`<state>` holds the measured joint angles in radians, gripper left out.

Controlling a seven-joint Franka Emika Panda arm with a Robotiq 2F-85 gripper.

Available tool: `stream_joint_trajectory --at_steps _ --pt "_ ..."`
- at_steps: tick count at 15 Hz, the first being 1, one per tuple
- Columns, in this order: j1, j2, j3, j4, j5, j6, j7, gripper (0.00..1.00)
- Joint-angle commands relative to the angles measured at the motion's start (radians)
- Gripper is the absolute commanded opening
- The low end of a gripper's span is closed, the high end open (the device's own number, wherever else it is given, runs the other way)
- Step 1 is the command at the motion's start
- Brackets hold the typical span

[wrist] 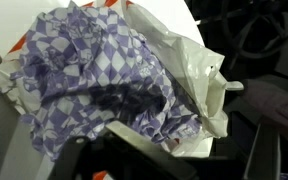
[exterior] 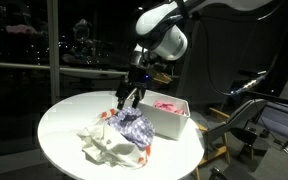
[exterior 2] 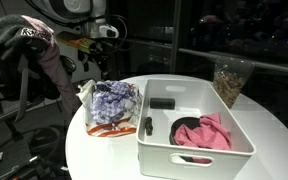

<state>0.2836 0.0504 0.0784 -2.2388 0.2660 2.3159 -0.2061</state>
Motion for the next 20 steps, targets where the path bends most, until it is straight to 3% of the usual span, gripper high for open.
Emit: stream_joint_trajectory --at_steps 1,10,20 --pt "-0.039 -0.006 0.062 -0.006 0.065 0.045 -0.025 1.00" --pt "-0.045 0.195 0.192 0.143 0.322 0.325 -0.073 1.00" --pt "-0.112 0.316 0.224 0.233 0.255 0.450 -0.014 1.00"
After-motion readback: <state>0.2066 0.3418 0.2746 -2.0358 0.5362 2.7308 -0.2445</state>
